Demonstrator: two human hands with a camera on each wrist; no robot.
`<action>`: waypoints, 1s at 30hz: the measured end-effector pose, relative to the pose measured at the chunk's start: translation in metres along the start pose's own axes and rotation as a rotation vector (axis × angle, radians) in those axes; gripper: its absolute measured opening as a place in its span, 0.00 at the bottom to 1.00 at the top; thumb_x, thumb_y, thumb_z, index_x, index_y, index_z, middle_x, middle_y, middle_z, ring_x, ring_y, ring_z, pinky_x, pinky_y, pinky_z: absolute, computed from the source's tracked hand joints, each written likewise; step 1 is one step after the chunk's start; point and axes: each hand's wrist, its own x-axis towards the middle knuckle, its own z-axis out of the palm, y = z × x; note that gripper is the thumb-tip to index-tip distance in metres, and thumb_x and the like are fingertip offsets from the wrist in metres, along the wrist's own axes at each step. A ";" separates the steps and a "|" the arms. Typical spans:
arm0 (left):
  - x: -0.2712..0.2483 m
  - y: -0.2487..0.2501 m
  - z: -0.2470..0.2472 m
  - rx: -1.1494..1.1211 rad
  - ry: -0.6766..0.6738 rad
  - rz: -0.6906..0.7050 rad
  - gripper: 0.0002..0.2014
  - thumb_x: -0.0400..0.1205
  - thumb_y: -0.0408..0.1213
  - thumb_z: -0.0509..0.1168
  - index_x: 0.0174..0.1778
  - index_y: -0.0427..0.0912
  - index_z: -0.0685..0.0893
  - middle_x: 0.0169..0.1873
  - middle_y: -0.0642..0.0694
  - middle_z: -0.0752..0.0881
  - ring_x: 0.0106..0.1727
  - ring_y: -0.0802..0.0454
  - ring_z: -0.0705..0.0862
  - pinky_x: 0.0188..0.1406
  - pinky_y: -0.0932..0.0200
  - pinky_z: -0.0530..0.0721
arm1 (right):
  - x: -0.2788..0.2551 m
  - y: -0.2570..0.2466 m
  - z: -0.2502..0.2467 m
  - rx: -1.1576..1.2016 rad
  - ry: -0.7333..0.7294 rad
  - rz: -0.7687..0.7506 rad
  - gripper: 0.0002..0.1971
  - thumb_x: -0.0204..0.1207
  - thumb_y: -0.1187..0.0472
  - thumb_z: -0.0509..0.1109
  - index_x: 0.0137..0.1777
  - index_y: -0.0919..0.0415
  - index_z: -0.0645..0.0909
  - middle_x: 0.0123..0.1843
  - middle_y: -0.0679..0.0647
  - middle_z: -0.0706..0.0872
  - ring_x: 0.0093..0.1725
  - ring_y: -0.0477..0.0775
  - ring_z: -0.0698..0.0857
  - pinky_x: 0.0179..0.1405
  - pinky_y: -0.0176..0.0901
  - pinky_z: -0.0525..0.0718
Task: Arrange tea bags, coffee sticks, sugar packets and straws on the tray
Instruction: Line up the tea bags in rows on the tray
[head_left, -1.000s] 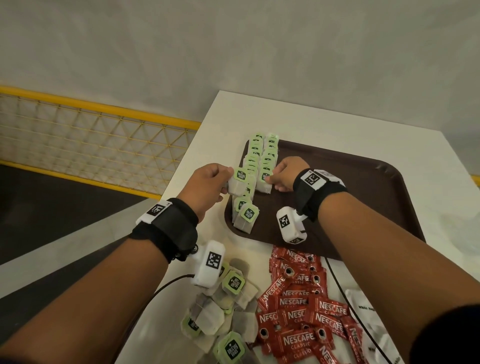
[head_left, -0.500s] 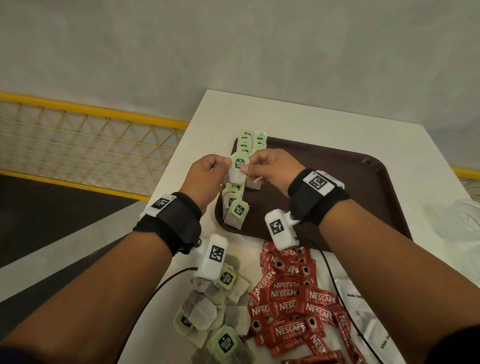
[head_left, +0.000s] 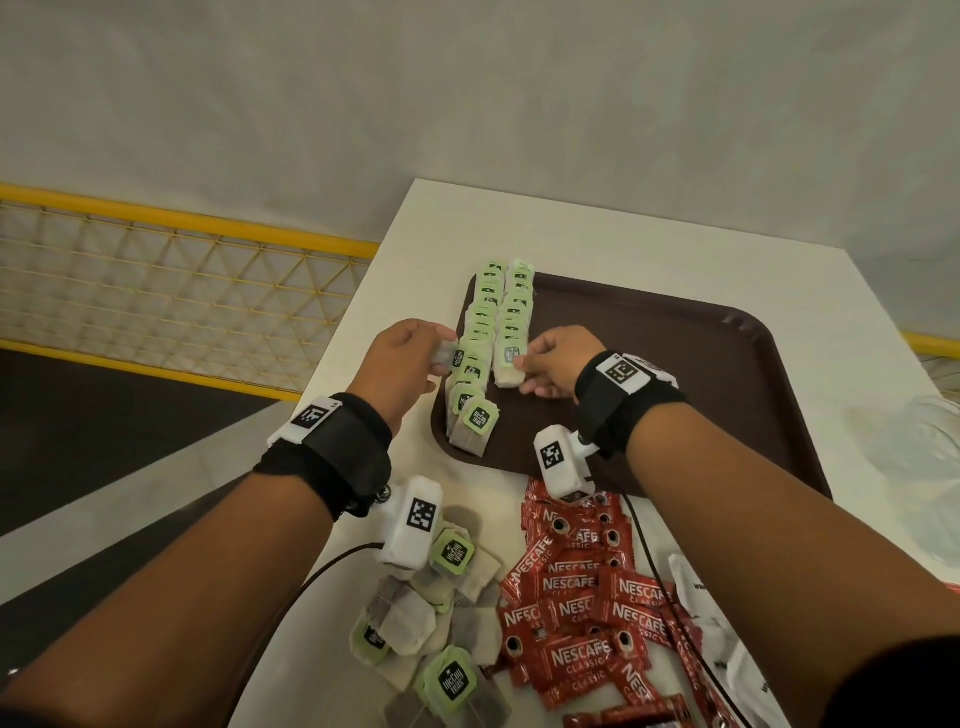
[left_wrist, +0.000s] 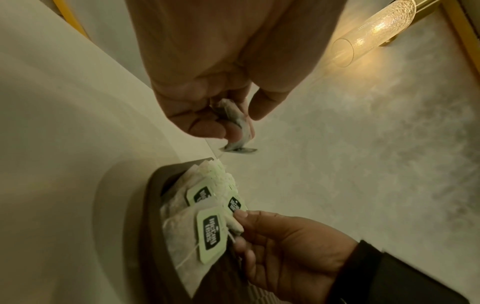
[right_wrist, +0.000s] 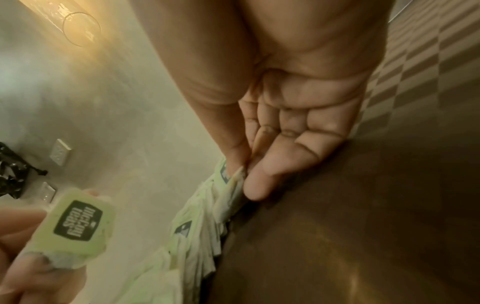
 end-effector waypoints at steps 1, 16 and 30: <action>0.000 -0.001 -0.001 0.004 0.000 0.000 0.13 0.86 0.33 0.53 0.47 0.44 0.84 0.42 0.48 0.83 0.39 0.55 0.78 0.40 0.60 0.79 | 0.000 -0.003 0.001 -0.019 0.011 0.025 0.06 0.79 0.65 0.72 0.50 0.62 0.77 0.34 0.59 0.86 0.24 0.46 0.84 0.22 0.34 0.79; 0.000 -0.010 -0.003 -0.105 -0.068 0.007 0.10 0.84 0.25 0.62 0.54 0.45 0.75 0.58 0.35 0.82 0.52 0.43 0.88 0.51 0.54 0.89 | 0.011 -0.008 0.001 -0.270 0.055 0.079 0.15 0.78 0.51 0.71 0.36 0.61 0.81 0.28 0.53 0.83 0.25 0.49 0.78 0.28 0.39 0.76; -0.001 -0.005 0.020 -0.239 -0.083 0.047 0.10 0.83 0.28 0.67 0.56 0.42 0.75 0.47 0.42 0.84 0.44 0.52 0.86 0.37 0.63 0.86 | -0.030 -0.022 0.000 0.359 -0.111 -0.225 0.06 0.76 0.64 0.74 0.46 0.59 0.79 0.44 0.58 0.87 0.33 0.48 0.84 0.29 0.33 0.81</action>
